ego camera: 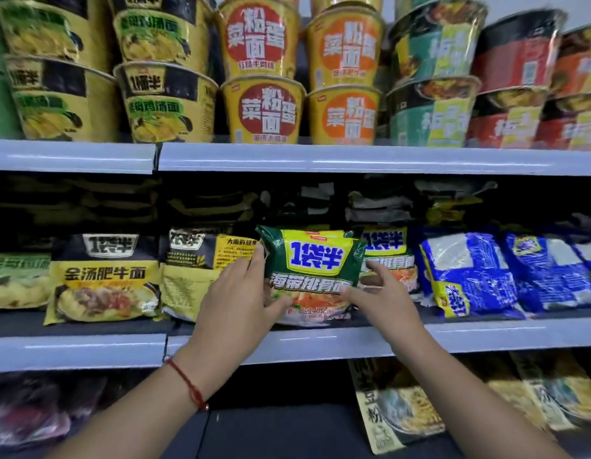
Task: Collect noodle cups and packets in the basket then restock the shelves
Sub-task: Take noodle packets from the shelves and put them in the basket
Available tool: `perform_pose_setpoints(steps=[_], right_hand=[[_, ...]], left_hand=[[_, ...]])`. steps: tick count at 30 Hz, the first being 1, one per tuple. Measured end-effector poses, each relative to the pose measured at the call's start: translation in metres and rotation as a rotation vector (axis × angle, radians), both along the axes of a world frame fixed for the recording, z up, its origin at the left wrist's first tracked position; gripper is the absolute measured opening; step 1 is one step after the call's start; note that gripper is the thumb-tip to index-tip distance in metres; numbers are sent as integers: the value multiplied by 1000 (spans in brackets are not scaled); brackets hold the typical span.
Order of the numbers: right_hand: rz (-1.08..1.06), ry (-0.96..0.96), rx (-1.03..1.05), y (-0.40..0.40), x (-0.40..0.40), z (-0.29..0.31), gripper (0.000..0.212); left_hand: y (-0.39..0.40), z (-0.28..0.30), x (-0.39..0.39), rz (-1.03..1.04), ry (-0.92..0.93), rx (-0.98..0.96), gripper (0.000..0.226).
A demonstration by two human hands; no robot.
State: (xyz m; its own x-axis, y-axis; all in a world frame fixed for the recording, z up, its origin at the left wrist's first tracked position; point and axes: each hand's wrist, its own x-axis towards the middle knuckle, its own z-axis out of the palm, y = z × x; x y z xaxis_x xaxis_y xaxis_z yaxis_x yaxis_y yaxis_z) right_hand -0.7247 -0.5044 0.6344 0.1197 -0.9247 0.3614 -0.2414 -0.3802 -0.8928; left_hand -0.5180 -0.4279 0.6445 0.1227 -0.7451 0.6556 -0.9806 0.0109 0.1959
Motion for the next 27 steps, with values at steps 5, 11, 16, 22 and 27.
perform_pose_setpoints(steps=[5,11,16,22,27], right_hand=[[-65,-29,-227,39,-2,-22,78],[-41,6,-398,94,35,-46,71],[217,37,-220,142,107,-79,41],[668,345,437,217,274,-222,30],[705,555,925,304,383,-389,25]], left_hand=[[36,-23,4,-3,83,-86,92],[71,-54,15,-26,176,-96,79],[132,-97,74,-39,346,30,66],[266,-264,236,180,875,259,52],[413,-435,330,444,1359,487,10]])
